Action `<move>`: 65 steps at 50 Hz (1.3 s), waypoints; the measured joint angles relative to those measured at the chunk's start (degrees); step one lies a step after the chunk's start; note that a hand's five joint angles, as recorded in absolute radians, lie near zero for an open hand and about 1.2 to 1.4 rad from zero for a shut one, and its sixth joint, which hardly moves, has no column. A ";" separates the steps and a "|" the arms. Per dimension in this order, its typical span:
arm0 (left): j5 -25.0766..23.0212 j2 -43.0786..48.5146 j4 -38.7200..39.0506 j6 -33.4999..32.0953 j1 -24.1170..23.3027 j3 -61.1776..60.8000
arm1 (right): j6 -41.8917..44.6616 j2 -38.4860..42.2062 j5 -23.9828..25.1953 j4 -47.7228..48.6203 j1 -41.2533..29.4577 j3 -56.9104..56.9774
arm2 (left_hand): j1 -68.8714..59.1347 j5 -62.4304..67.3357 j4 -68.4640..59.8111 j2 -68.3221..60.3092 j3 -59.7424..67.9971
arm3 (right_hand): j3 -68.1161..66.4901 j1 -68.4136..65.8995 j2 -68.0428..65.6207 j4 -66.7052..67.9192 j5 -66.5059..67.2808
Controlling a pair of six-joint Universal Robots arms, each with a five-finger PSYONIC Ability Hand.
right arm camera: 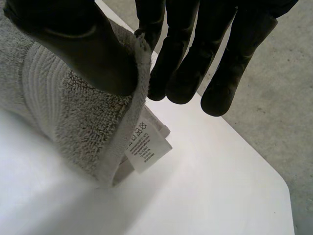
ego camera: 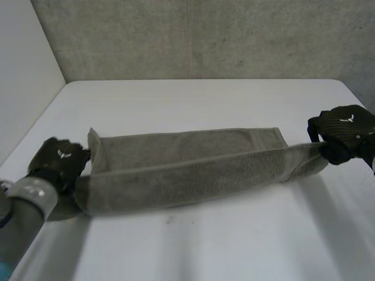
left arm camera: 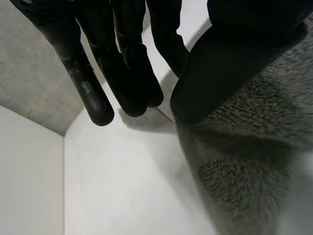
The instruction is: Fold the towel.
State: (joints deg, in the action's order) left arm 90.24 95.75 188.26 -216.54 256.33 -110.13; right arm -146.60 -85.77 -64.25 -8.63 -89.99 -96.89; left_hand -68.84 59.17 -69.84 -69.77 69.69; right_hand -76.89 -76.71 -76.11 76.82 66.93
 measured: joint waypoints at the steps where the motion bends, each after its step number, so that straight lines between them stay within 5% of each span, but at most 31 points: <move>1: -0.04 1.15 0.77 0.00 -0.07 0.81 | -0.09 0.72 -0.05 0.05 -0.09 0.65 | -0.01 0.00 0.00 0.00 0.00 | 0.00 0.00 0.00 0.00 0.00; 19: -9.17 36.91 4.68 0.17 -1.48 43.03 | -4.72 31.96 -16.71 10.64 -8.47 27.43 | -0.20 0.11 -0.02 -0.02 0.05 | 0.00 0.00 -0.03 0.00 0.00; 35: -12.10 47.91 2.76 0.06 -1.51 54.15 | -6.28 42.58 -17.26 15.31 -10.30 37.25 | -0.20 0.23 -0.02 -0.02 0.06 | 0.00 0.00 -0.03 0.00 0.00; 48: -11.46 42.19 3.01 0.31 -1.44 55.64 | -6.18 36.84 -16.91 15.56 -10.91 38.92 | -0.20 0.23 -0.02 -0.02 0.06 | 0.00 0.00 -0.03 0.00 0.00; 54: -10.81 39.29 4.99 1.49 -1.63 64.50 | -7.78 30.88 -17.11 25.19 -12.54 42.23 | -0.20 0.23 -0.02 -0.03 0.06 | 0.00 0.00 -0.08 0.00 0.00; 59: -7.09 36.64 9.27 7.78 -2.29 74.73 | -10.90 25.25 -17.63 39.93 -13.50 43.18 | -0.24 0.23 -0.03 -0.03 0.07 | 0.00 0.00 -0.60 0.00 0.00; 65: -3.44 32.36 11.66 16.77 -2.42 75.68 | -12.95 21.65 -17.53 43.47 -13.73 41.04 | -0.24 0.23 -0.03 -0.03 0.07 | -0.01 0.00 -0.60 0.00 0.00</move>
State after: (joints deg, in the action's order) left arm 86.80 128.11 199.91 -199.76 253.90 -34.46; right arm -159.55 -64.12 -81.78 34.85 -103.72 -55.85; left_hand -69.07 59.40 -69.87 -69.81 69.76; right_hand -76.90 -76.71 -76.71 76.82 66.93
